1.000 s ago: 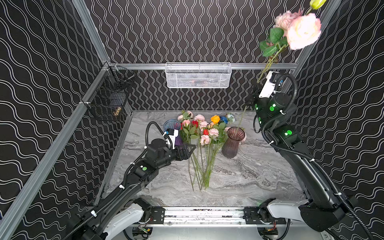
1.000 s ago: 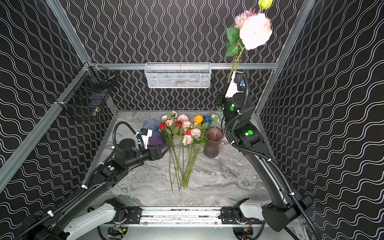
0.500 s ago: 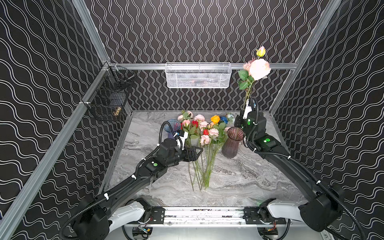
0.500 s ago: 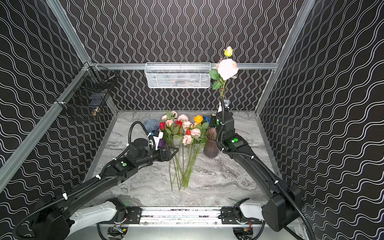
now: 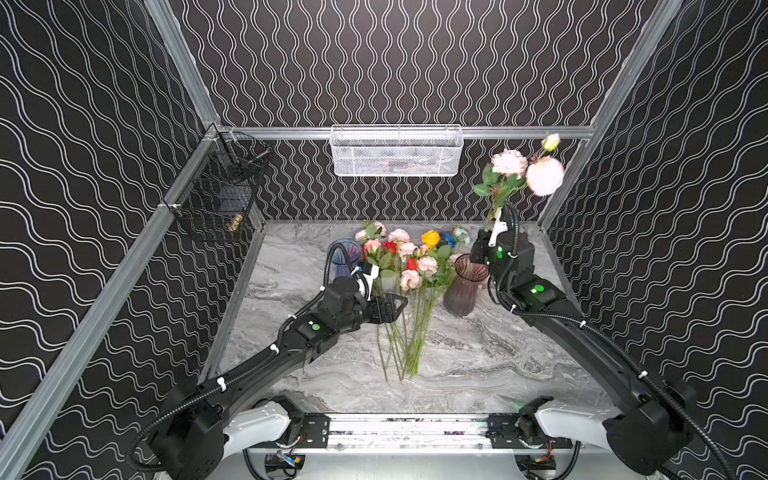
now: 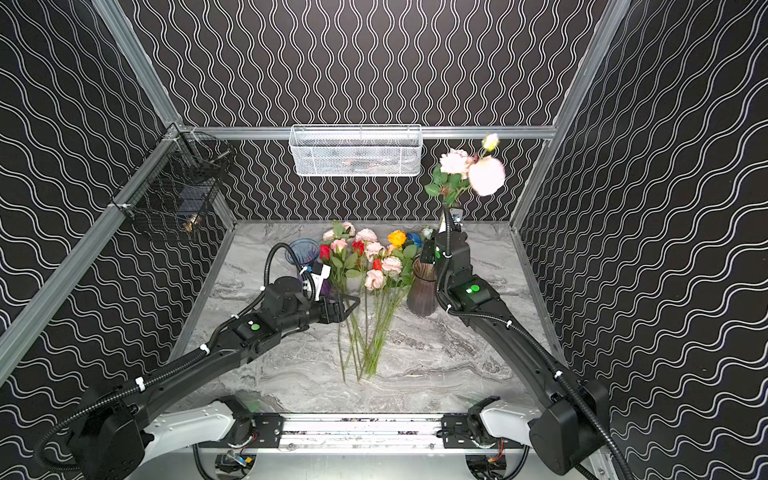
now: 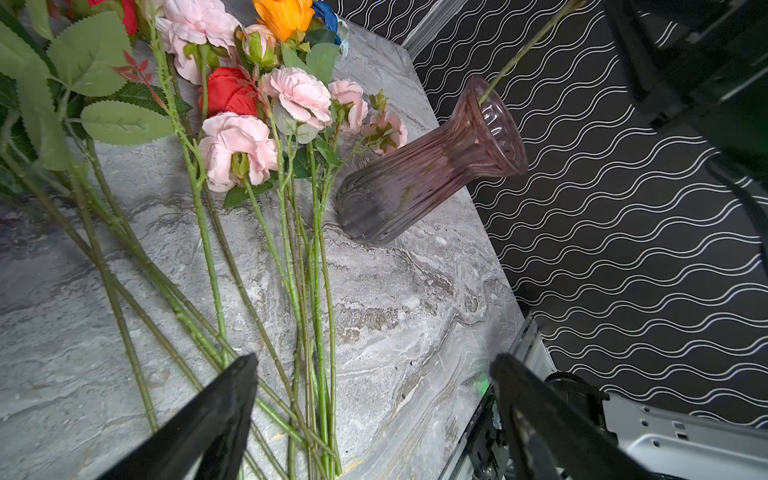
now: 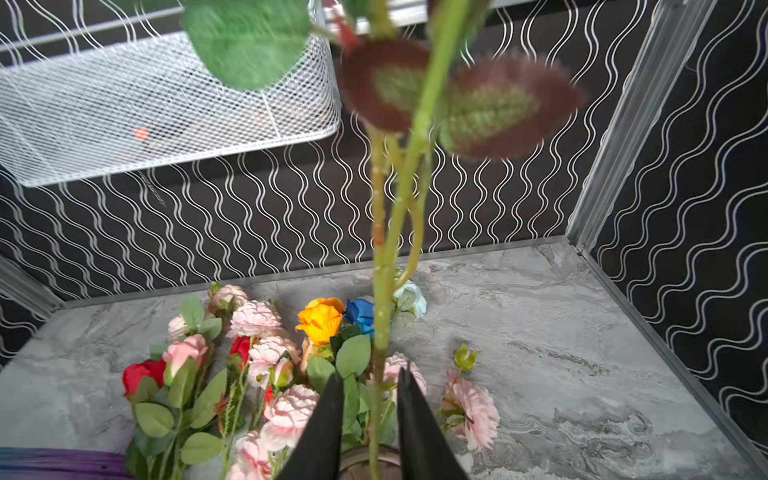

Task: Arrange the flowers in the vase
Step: 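Lower the pink rose stem into the mauve vase with the right gripper, then reach the left gripper into the flower pile and grasp a pink rose stem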

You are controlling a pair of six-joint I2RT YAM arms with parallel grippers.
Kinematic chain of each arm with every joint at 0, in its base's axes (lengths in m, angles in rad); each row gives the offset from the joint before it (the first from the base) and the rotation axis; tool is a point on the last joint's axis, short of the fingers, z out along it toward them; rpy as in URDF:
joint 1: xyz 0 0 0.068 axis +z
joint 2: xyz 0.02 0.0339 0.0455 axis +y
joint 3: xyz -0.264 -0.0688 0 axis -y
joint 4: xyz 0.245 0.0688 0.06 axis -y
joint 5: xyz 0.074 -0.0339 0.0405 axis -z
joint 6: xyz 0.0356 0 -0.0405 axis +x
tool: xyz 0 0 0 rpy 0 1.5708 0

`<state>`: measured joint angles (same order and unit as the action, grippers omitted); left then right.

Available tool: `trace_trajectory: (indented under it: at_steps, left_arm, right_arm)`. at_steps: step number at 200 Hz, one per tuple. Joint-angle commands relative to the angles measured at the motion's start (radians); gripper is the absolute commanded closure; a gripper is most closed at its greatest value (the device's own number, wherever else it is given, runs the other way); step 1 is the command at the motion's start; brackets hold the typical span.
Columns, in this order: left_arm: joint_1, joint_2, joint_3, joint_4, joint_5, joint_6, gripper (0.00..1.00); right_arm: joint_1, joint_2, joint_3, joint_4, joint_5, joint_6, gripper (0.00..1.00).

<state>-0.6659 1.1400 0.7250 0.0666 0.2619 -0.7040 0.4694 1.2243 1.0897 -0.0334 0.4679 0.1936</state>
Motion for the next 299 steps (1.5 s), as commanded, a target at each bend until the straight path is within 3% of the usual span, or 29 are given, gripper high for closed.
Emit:
trace_trajectory:
  at_steps: [1,74,128,154,181,224,266,286,299]
  left_arm:
    - [-0.002,0.004,-0.002,0.039,-0.014,0.009,0.09]
    - [-0.009,0.017,-0.017,0.058,-0.022,-0.002,0.09]
    - [-0.019,0.083,-0.022,0.059,-0.069,0.003,0.10]
    - [-0.020,0.208,0.064,-0.065,-0.132,0.055,0.24]
    - [-0.025,0.352,0.168,-0.184,-0.219,0.122,0.47]
    - [-0.050,0.533,0.300,-0.283,-0.387,0.207,0.47]
    - [-0.052,0.701,0.372,-0.263,-0.421,0.225,0.48]
    - [-0.050,0.762,0.407,-0.251,-0.418,0.238,0.58]
    - [-0.049,0.796,0.438,-0.261,-0.415,0.236,0.71]
  right_arm:
    - [0.002,-0.021,0.011,-0.018,-0.013,0.018,0.71]
    - [0.015,-0.065,0.011,-0.056,-0.057,0.039,0.70]
    - [0.108,-0.122,0.023,-0.085,-0.058,0.061,0.70]
    - [0.164,-0.128,0.006,-0.083,-0.085,0.078,0.70]
    - [0.192,-0.123,-0.022,-0.091,-0.093,0.098,0.70]
    - [0.193,-0.134,-0.062,-0.082,-0.134,0.121,0.70]
    - [0.193,-0.139,-0.070,-0.096,-0.134,0.116,0.70]
    - [0.194,-0.151,-0.084,-0.092,-0.136,0.113,0.70]
    - [0.194,-0.156,-0.085,-0.097,-0.131,0.108,0.70]
